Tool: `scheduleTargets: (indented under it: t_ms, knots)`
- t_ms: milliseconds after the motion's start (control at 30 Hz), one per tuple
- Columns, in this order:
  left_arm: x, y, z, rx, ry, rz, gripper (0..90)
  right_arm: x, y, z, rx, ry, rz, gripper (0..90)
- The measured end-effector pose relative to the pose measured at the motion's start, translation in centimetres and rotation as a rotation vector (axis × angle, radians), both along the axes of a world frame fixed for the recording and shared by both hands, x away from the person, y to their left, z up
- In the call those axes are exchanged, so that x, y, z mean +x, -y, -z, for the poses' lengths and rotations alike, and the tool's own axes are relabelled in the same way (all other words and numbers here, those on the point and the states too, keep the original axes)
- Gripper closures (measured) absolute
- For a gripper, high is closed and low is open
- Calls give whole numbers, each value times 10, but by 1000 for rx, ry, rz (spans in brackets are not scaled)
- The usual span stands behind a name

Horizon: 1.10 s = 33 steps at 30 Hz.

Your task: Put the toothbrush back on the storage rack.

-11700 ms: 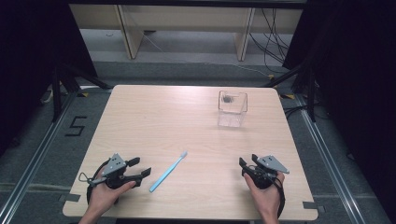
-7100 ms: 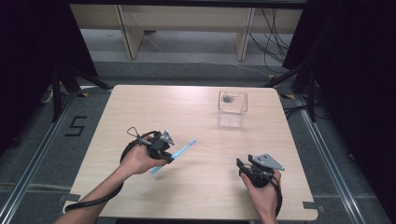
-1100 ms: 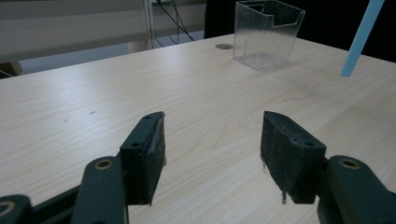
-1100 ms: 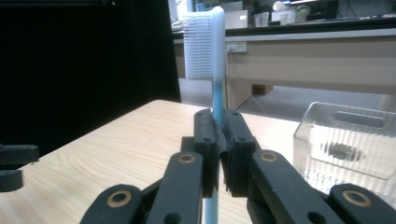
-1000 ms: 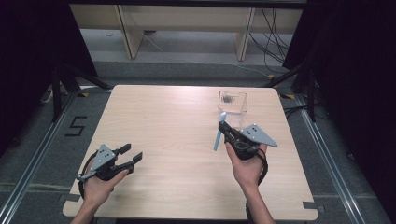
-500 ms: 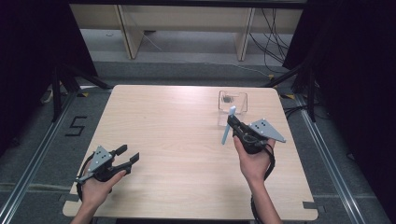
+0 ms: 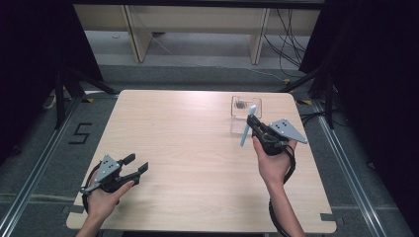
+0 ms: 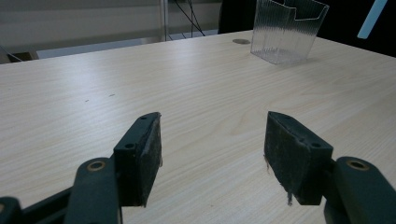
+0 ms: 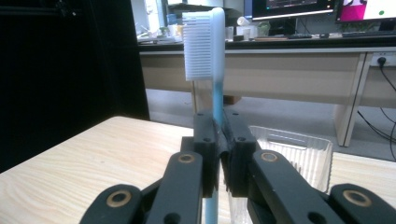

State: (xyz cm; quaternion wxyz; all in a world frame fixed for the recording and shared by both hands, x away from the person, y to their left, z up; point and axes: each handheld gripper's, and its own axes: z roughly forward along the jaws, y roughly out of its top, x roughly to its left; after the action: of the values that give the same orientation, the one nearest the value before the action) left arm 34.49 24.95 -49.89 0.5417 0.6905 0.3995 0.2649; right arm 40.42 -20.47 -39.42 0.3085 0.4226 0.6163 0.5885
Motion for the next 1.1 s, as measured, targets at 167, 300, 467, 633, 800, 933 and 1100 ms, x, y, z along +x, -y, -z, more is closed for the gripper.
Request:
scheduleTargets:
  t_ms: [167,300,467,633,800,933,1100]
  knots:
    - [0,0,1,3,-5,-1,360,4,4,-1,-12,13,22,859]
    - [0,1,2,2,-5,-2,359,9,8,0,-18,7,27,859]
    - [0,1,2,3,-5,-4,358,14,11,0,-15,9,33,859]
    - [0,1,3,8,-8,-5,356,18,16,-4,-26,17,60,858]
    - [1,1,4,-3,-5,-2,351,23,19,-7,-25,18,63,858]
    - [0,1,4,5,-14,-7,350,27,22,-10,-28,18,75,859]
    - [1,2,6,-1,-4,-2,347,33,23,-12,-11,28,91,859]
